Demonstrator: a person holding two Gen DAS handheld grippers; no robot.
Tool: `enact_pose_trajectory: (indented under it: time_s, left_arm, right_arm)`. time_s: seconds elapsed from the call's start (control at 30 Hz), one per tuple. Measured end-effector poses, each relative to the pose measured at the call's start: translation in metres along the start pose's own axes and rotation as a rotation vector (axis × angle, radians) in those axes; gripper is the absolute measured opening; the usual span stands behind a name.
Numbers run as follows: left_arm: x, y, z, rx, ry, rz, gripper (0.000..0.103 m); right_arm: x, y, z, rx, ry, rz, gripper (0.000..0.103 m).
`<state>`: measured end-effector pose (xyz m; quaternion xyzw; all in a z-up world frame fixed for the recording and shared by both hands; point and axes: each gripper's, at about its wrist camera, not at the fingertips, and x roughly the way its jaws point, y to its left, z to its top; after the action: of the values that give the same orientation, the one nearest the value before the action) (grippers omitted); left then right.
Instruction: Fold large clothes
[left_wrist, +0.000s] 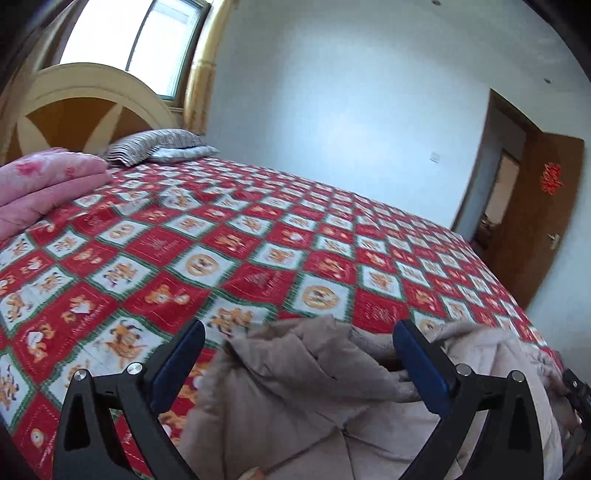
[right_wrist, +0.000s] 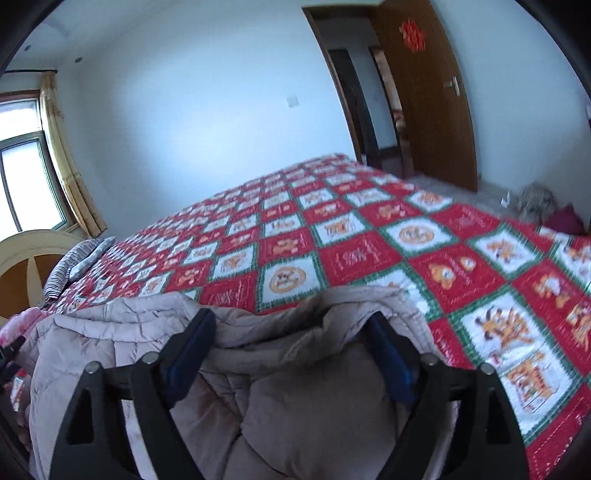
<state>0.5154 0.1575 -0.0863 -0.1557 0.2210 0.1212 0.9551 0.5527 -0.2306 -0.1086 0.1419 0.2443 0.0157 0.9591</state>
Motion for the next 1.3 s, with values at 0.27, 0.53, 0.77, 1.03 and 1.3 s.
enact_pose_trajectory:
  time_s: [0.27,0.53,0.77,1.03,1.3]
  left_arm:
    - [-0.040,-0.045,-0.013,0.176,-0.103,-0.028,0.102]
    - [-0.025,-0.118,-0.045,0.468,-0.087,0.011,0.102]
    - [0.067,-0.085,-0.050,0.342,0.222,0.010,0.102]
    - [0.075,-0.071,-0.062,0.274,0.273,-0.051,0.102]
    - [0.082,-0.080,-0.067,0.298,0.312,-0.025,0.102]
  right_arm:
    - [-0.033,0.043,0.001,-0.204,-0.137,-0.049,0.103]
    - [-0.034,0.119,-0.026,-0.477,-0.011,-0.033,0.103]
    - [0.028,0.099,-0.041,-0.438,0.148,-0.095,0.103]
    - [0.040,0.091,-0.049,-0.384,0.217,-0.078,0.103]
    - [0.051,0.089,-0.053,-0.386,0.289,-0.092,0.103]
